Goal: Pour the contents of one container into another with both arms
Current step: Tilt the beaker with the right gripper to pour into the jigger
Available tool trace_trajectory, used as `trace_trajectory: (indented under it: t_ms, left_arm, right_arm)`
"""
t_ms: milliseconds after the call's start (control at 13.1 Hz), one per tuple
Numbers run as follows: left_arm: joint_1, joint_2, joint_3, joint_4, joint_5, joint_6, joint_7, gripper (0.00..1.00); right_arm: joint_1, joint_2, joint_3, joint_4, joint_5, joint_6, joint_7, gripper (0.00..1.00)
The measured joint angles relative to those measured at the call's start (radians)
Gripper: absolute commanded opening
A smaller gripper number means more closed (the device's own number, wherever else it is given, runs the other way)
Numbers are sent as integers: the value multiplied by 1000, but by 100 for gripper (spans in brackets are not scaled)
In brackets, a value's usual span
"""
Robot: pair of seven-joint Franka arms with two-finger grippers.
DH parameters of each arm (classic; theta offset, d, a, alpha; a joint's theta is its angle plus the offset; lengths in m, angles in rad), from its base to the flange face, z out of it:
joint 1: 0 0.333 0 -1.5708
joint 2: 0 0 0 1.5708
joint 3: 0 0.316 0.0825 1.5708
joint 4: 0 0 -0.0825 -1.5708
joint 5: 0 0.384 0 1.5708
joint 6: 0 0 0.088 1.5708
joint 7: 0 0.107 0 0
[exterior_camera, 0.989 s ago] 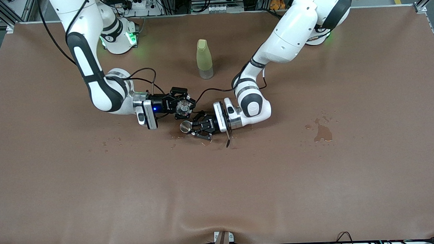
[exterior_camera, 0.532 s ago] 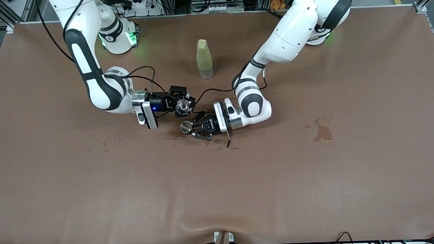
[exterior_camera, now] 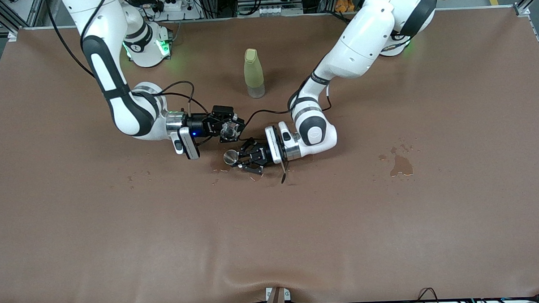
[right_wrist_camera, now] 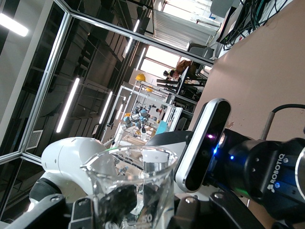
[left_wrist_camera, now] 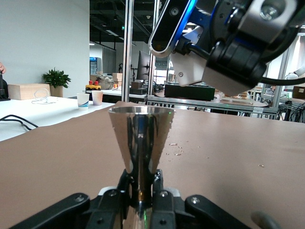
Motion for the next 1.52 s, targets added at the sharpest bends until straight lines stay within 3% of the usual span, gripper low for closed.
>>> trace_trajectory:
  t_ms: [989,1521]
  left_arm:
    - [10,0,0,-16,0,-9,0,0]
    - [11,-2,-4,-44,0,-34,6,0]
  right_arm:
    - [0,0,1,-1,0,-16,246,0]
    - [0,-1,1,-1,0,-22,276,0]
